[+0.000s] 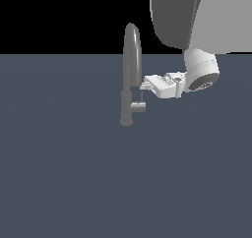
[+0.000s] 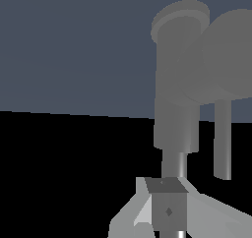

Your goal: Turn on the faucet by rotating a designated handle.

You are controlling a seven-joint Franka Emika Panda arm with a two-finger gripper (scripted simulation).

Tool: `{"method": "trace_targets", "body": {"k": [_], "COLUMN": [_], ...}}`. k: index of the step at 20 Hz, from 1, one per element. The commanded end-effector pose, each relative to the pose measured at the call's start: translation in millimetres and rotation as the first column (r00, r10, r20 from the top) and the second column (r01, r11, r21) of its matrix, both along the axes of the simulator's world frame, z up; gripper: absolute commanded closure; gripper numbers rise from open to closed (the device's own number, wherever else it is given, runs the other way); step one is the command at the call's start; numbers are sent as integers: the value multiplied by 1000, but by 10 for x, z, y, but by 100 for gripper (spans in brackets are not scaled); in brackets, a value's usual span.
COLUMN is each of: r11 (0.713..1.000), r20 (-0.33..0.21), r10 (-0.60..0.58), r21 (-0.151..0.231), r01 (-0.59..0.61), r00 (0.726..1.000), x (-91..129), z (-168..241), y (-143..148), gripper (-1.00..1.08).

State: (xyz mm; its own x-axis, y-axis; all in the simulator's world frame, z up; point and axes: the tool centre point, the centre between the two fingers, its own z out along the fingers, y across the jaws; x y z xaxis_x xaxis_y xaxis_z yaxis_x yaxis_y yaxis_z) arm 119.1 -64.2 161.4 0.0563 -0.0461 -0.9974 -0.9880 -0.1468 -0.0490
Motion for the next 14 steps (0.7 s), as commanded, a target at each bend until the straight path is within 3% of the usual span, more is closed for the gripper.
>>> {"method": "trace_targets", "body": {"k": [1,6,14], "r11": [999,998,998], "r20": [-26,-54,-54], "r10": [-24,-49,-50], "r21": [23,46,46], "r01": [25,52,52], "r00": [999,997,997], "x": [24,41,41], "z": [-112,-241,-247], "y": [8,22,28], "gripper": [108,108,108]}}
